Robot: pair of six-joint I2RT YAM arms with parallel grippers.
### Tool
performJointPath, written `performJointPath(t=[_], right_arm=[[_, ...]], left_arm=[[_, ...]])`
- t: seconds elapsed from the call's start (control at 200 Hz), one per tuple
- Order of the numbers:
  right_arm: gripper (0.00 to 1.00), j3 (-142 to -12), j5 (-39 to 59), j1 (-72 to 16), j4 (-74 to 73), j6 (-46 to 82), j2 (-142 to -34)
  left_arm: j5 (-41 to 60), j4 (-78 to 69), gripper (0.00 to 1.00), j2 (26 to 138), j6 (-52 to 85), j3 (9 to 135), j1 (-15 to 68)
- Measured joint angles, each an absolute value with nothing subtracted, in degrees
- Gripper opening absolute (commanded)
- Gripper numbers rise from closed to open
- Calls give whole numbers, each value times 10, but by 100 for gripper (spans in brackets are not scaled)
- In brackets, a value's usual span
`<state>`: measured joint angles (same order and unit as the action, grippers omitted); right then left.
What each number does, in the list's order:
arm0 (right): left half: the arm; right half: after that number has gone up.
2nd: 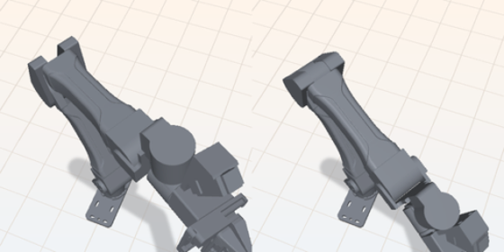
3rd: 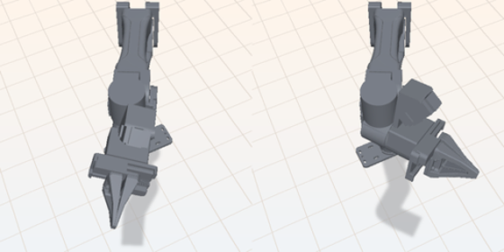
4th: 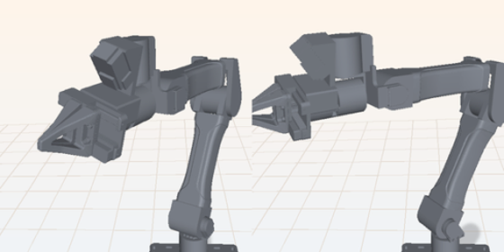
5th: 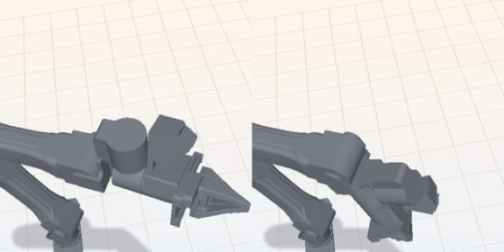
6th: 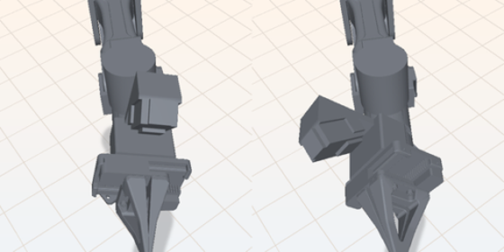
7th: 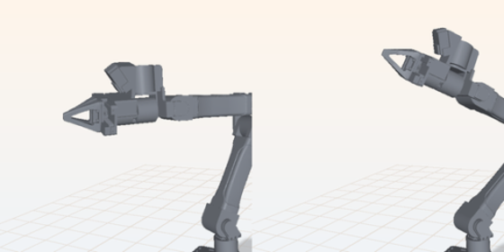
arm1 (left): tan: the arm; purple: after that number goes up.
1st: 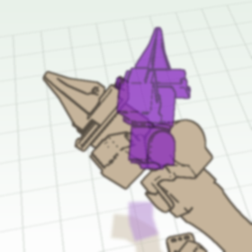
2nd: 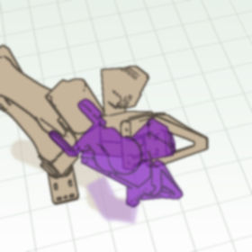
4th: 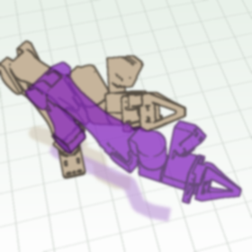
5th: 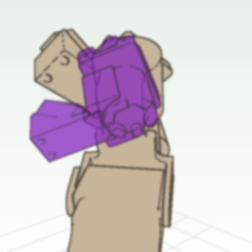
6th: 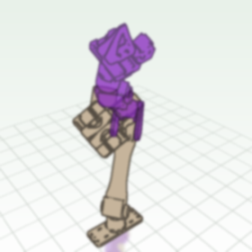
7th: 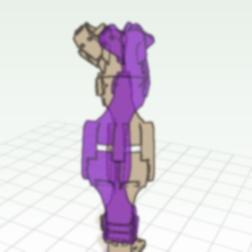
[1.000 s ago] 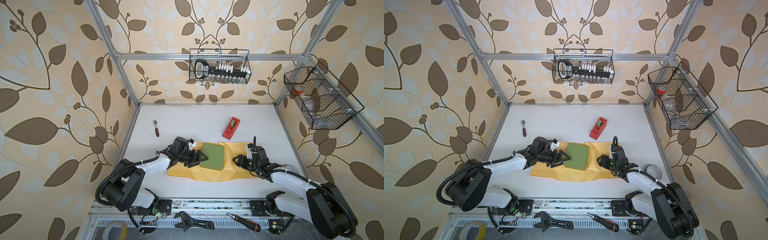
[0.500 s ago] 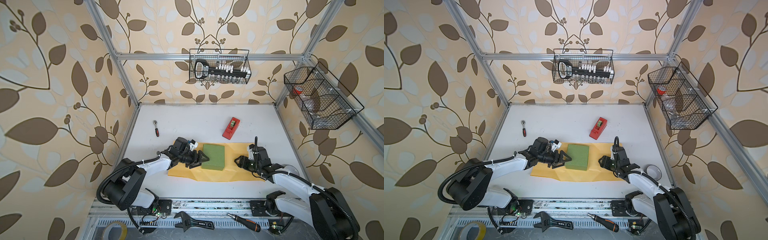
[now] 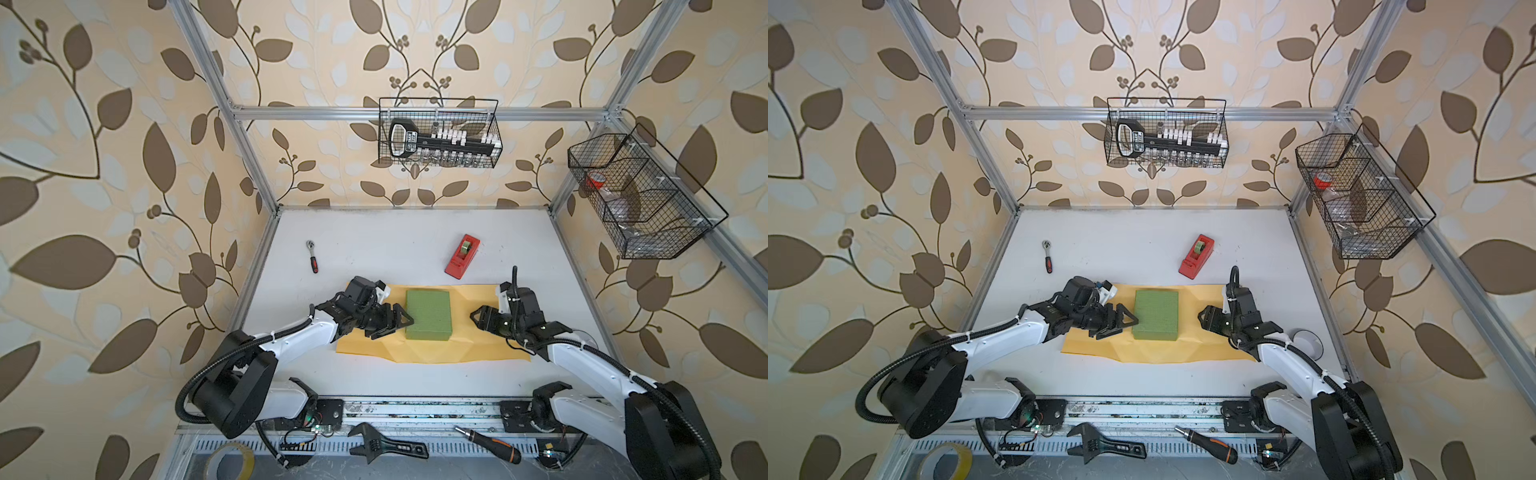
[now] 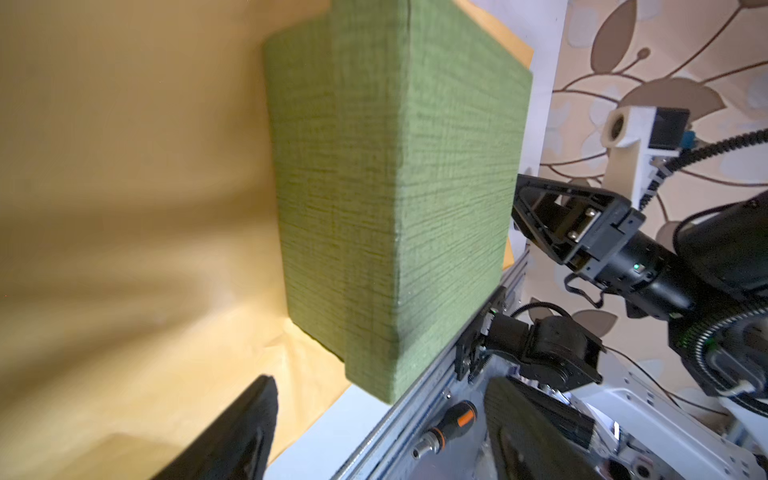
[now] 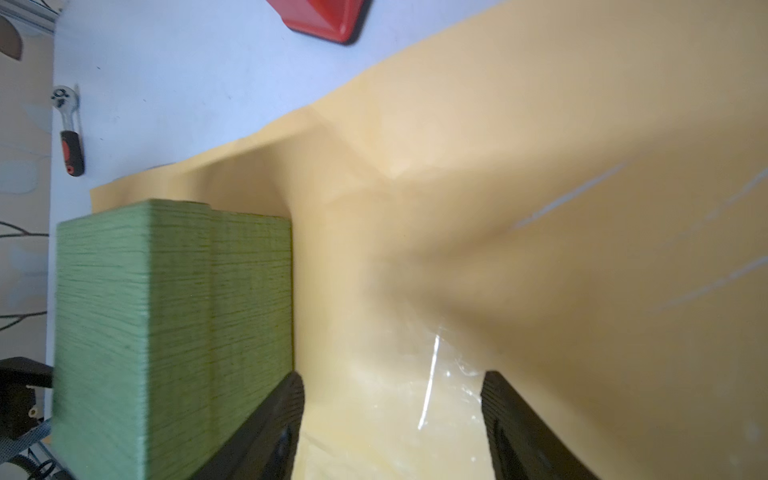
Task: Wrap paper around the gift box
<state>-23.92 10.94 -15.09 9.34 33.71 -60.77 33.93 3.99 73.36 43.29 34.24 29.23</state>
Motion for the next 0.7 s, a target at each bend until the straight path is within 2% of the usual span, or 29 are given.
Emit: performJointPath(t=[0.215, 0.495, 0.7], right_arm=[[80, -284, 109, -151, 117, 308, -598], [90, -304, 56, -124, 150, 280, -597], [93, -313, 32, -65, 149, 277, -623]], left_arm=[[291, 58, 77, 685, 424, 343, 232], [249, 88, 83, 683, 384, 382, 278], [193, 107, 84, 689, 361, 384, 248]])
